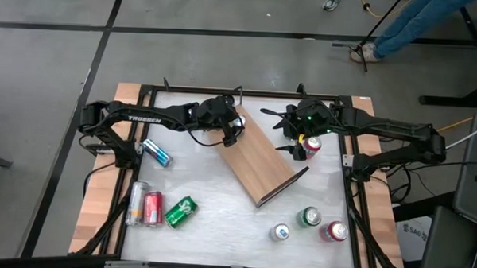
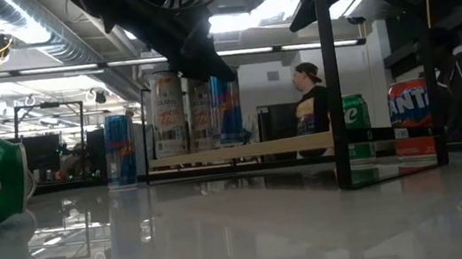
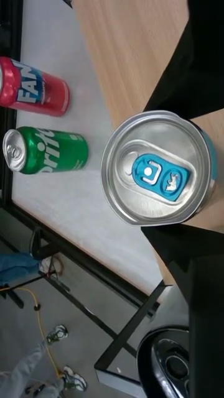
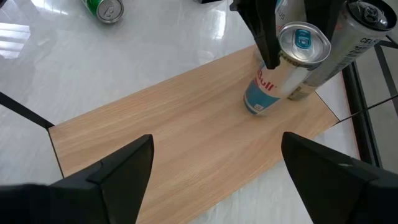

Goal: Place canned beverage on shelf
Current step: Put the top right blue soda can on the shelf, then put the top blue soda can on the shelf aligned with the other blue soda can

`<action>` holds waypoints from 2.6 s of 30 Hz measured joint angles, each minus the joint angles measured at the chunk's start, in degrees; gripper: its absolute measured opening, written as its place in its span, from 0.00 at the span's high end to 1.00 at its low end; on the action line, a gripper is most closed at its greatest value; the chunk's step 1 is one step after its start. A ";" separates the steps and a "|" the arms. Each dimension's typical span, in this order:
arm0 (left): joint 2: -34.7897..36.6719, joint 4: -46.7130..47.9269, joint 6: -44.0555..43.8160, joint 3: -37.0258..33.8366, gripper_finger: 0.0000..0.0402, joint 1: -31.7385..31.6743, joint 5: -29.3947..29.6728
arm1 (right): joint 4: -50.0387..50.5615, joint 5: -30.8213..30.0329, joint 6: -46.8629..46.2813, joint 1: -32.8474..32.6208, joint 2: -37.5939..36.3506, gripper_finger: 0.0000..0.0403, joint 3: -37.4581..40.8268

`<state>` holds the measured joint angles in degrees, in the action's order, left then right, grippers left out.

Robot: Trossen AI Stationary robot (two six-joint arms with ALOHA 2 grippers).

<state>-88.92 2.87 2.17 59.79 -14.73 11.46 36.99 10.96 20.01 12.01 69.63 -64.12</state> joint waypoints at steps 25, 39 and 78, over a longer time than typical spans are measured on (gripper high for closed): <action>-0.04 0.11 -0.15 0.00 0.38 -0.01 0.02 | 0.00 0.00 0.01 0.00 0.00 0.15 0.00; -0.04 -0.09 -0.07 0.00 0.30 -0.01 0.17 | 0.02 0.00 0.00 -0.02 0.00 0.15 0.00; 24.37 18.74 1.14 0.07 0.24 -2.28 7.50 | 0.04 0.02 0.00 -0.02 0.00 0.15 0.02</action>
<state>-64.55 21.62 3.32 59.86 -17.01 18.96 37.04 10.98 20.01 11.99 69.63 -64.10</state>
